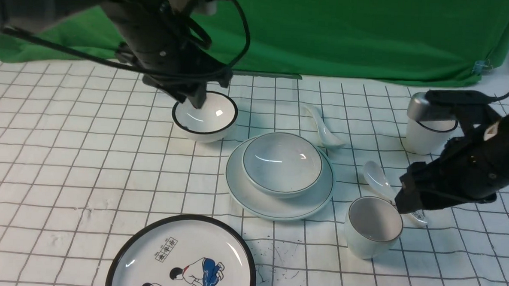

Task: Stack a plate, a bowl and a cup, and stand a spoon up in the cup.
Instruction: Use the right arm to grab a blue teacup

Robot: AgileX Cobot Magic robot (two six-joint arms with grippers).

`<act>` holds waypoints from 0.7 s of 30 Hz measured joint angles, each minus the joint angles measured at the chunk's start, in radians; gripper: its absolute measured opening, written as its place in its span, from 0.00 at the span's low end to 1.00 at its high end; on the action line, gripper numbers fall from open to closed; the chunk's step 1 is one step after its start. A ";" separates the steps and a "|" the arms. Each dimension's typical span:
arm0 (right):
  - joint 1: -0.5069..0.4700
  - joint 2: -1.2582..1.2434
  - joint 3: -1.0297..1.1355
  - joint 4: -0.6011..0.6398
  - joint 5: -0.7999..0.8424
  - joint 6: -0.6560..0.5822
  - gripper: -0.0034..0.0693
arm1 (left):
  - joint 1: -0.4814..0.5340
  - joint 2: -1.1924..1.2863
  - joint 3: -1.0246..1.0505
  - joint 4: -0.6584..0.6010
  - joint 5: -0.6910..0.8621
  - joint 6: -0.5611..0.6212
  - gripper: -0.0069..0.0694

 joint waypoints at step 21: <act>0.024 0.221 -0.321 -0.009 0.113 -0.079 0.17 | 0.000 -0.428 0.541 0.049 -0.163 -0.052 0.09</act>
